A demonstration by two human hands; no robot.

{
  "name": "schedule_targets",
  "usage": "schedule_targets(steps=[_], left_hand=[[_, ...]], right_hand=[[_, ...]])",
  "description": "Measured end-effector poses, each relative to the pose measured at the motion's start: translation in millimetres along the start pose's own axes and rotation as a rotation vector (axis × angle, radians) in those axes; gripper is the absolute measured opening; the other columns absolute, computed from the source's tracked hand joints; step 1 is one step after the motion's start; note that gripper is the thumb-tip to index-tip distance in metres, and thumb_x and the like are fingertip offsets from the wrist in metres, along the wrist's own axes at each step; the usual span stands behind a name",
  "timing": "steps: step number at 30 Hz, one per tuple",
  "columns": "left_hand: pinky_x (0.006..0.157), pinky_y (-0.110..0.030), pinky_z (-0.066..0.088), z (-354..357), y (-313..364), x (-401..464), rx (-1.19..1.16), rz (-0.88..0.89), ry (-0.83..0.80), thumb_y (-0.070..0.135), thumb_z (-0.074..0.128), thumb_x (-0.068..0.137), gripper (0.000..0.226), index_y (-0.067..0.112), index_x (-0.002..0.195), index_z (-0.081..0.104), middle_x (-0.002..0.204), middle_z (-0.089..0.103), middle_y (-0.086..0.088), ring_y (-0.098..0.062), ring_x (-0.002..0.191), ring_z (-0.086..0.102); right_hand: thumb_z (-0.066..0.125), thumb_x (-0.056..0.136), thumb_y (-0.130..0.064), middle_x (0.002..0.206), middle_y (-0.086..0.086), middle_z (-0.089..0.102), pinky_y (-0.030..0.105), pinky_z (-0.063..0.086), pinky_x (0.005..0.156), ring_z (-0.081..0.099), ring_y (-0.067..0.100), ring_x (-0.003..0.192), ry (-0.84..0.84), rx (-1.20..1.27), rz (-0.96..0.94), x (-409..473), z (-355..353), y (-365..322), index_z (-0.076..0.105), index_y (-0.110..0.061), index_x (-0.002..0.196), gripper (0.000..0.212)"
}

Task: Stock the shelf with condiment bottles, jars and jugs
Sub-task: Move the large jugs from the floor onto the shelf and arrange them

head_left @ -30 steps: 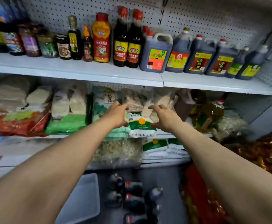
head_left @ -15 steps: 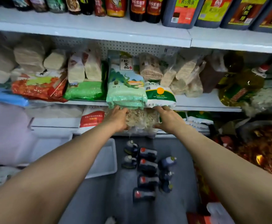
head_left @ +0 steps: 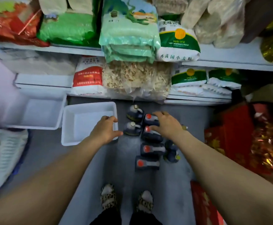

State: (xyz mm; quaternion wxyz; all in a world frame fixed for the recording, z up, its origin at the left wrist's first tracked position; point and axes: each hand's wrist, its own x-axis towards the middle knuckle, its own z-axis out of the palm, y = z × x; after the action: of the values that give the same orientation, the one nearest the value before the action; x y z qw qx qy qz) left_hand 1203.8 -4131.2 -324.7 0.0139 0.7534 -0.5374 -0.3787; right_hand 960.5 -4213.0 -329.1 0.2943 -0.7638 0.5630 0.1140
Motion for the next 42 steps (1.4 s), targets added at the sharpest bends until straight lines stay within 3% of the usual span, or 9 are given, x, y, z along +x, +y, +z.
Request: schedule_targets(steps=[7, 14, 17, 21, 25, 28, 35, 40, 42], left_hand=[[0.102, -0.035, 0.042, 117.0, -69.5, 108.6, -0.148, 0.013, 0.042, 0.043, 0.069, 0.087, 0.054, 0.015, 0.132, 0.055, 0.137, 0.054, -0.011, -0.027, 0.124, 0.052], [0.103, -0.034, 0.042, 234.5, -128.6, 244.2, -0.254, 0.056, 0.055, 0.05, 0.066, 0.087, 0.069, 0.016, 0.144, 0.044, 0.143, 0.051, -0.011, -0.029, 0.128, 0.05], [0.107, -0.036, 0.039, 270.7, -145.3, 290.6, -0.409, 0.057, 0.045, 0.052, 0.065, 0.087, 0.076, 0.024, 0.15, 0.035, 0.151, 0.043, -0.007, -0.027, 0.135, 0.043], [0.112, -0.04, 0.038, 299.3, -156.1, 326.9, -0.556, 0.157, 0.009, 0.044, 0.067, 0.088, 0.074, 0.026, 0.151, 0.033, 0.153, 0.04, -0.003, -0.022, 0.137, 0.041], [0.106, -0.031, 0.041, 311.0, -162.8, 334.2, -0.615, 0.197, 0.035, 0.042, 0.067, 0.089, 0.069, 0.028, 0.149, 0.036, 0.15, 0.044, -0.001, -0.017, 0.132, 0.044], [0.105, -0.028, 0.039, 316.2, -164.2, 337.1, -0.661, 0.217, 0.043, 0.042, 0.066, 0.089, 0.072, 0.025, 0.151, 0.033, 0.149, 0.044, -0.001, -0.014, 0.131, 0.044], [0.105, -0.038, 0.045, 319.5, -163.5, 356.7, -0.766, 0.211, 0.04, 0.05, 0.06, 0.09, 0.067, 0.03, 0.148, 0.032, 0.14, 0.047, 0.002, -0.017, 0.123, 0.05], [0.082, -0.016, 0.046, 322.2, -161.0, 356.2, -0.805, 0.219, 0.039, 0.049, 0.057, 0.092, 0.063, 0.031, 0.146, 0.03, 0.133, 0.045, 0.007, -0.009, 0.111, 0.05], [0.094, -0.025, 0.048, 319.6, -159.8, 358.0, -0.829, 0.211, 0.046, 0.047, 0.056, 0.093, 0.064, 0.029, 0.149, 0.03, 0.141, 0.045, 0.002, -0.013, 0.12, 0.05]], right_hand=[[0.064, 0.093, -0.041, 0.142, 0.018, 0.048, 0.042, 0.043, 0.101, 0.047, 0.036, 0.128, 0.079, 0.228, 0.117, 90.0, 148.9, 37.0, 0.047, -0.01, 0.139, 0.059], [0.057, 0.097, -0.043, 0.14, 0.018, 0.051, 0.043, 0.04, 0.105, 0.048, 0.035, 0.129, 0.167, 0.324, 0.116, 205.4, 273.2, 77.3, 0.045, -0.01, 0.141, 0.057], [0.056, 0.099, -0.039, 0.137, 0.017, 0.055, 0.036, 0.04, 0.101, 0.051, 0.035, 0.127, 0.227, 0.379, 0.074, 243.5, 306.4, 84.2, 0.046, -0.008, 0.139, 0.052], [0.055, 0.099, -0.039, 0.123, 0.015, 0.065, 0.032, 0.042, 0.087, 0.058, 0.034, 0.117, 0.28, 0.438, 0.041, 265.8, 331.4, 88.9, 0.055, -0.01, 0.128, 0.041], [0.054, 0.098, -0.044, 0.114, 0.012, 0.069, 0.03, 0.041, 0.081, 0.061, 0.03, 0.11, 0.296, 0.493, 0.043, 263.3, 341.2, 94.0, 0.06, -0.013, 0.12, 0.039], [0.056, 0.097, -0.045, 0.116, 0.01, 0.069, 0.029, 0.043, 0.082, 0.061, 0.028, 0.109, 0.302, 0.547, 0.059, 263.3, 342.7, 91.9, 0.059, -0.013, 0.122, 0.04], [0.056, 0.097, -0.044, 0.112, -0.004, 0.065, 0.023, 0.044, 0.083, 0.06, 0.015, 0.106, 0.373, 0.741, 0.053, 281.6, 353.5, 90.7, 0.055, -0.022, 0.123, 0.034], [0.059, 0.093, -0.049, 0.107, -0.005, 0.063, 0.027, 0.045, 0.081, 0.057, 0.012, 0.098, 0.416, 0.736, 0.123, 288.3, 360.2, 86.7, 0.053, -0.023, 0.122, 0.039], [0.059, 0.092, -0.053, 0.101, -0.008, 0.062, 0.028, 0.046, 0.08, 0.058, 0.012, 0.095, 0.438, 0.739, 0.137, 292.5, 361.1, 83.0, 0.052, -0.028, 0.114, 0.034]])
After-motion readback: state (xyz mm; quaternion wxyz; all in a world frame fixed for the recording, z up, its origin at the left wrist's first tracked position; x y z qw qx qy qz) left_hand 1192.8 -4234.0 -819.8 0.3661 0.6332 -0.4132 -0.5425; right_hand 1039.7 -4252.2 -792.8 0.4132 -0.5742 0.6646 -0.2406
